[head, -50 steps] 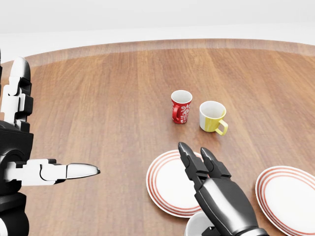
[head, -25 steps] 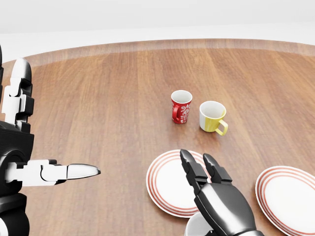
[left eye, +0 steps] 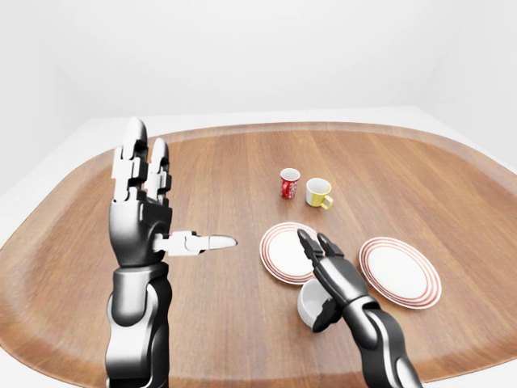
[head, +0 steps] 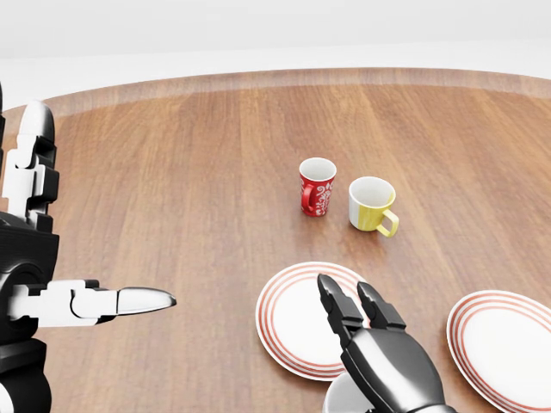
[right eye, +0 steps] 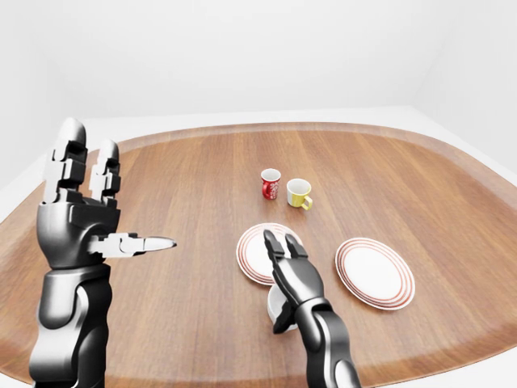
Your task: Put the white mug on the left plate.
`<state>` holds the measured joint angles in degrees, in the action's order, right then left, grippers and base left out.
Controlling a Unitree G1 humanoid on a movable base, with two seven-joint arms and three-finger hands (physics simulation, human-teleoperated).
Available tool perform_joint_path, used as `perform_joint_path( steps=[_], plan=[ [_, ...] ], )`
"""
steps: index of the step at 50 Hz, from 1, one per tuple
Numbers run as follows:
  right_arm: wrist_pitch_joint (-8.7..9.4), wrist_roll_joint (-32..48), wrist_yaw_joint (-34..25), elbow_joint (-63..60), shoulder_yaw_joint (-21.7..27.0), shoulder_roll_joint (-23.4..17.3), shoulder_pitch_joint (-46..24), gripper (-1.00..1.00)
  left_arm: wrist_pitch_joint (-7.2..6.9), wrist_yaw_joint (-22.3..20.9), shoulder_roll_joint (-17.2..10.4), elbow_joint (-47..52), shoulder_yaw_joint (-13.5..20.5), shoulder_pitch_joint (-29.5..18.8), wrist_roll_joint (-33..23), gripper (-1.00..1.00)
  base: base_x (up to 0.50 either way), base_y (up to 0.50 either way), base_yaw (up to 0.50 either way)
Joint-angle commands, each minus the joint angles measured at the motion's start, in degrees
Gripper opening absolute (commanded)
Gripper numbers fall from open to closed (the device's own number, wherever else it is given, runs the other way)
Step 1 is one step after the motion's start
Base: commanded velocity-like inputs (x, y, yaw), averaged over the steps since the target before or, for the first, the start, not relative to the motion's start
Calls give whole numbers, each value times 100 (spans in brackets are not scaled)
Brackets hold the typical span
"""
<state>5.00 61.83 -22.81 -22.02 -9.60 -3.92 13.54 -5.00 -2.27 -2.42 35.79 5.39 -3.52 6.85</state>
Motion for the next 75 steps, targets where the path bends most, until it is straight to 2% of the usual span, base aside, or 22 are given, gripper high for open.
perform_joint_path(
  steps=[1,17,50,75],
  plan=[
    [0,-78,-59,236,83,-33,-85,100,0,-5,6,-9,-15,11,-9,97,0,0,0],
    [0,-230,-351,333,104,-29,-130,100,0,-9,1,-27,-12,0,-8,97,0,0,0],
    [0,-265,-231,921,304,-37,-467,100,0,22,-9,19,9,-56,27,97,0,0,0],
    [0,-197,-221,1253,258,-58,-579,100,0,7,-5,-22,15,-15,18,97,0,0,0]
  ],
)
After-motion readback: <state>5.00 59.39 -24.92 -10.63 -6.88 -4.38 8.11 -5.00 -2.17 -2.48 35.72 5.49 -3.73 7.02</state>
